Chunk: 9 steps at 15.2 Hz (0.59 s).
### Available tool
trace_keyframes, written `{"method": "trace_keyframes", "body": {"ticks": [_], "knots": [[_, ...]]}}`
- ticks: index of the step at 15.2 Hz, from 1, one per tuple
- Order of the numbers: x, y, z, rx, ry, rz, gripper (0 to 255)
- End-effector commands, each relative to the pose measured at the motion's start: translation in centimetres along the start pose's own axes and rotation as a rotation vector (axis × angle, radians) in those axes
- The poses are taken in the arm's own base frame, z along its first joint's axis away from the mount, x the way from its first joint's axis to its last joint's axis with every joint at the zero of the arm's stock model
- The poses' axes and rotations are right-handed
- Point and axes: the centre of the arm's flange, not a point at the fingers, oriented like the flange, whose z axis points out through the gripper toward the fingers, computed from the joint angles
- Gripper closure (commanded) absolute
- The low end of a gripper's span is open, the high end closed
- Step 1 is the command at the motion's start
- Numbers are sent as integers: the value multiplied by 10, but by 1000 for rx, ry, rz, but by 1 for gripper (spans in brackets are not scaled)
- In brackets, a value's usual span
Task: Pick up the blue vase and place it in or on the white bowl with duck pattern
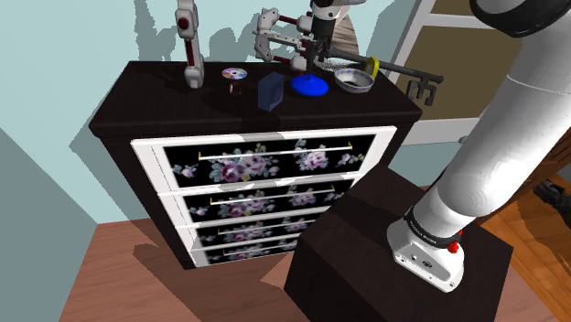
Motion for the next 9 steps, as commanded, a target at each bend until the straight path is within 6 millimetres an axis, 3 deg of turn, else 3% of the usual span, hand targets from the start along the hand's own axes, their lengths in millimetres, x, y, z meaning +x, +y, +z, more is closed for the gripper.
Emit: {"method": "trace_keyframes", "body": {"ticks": [1,9], "knots": [[18,15,6,-10,11,-3,0],[20,17,46,-10,12,-3,0]]}}
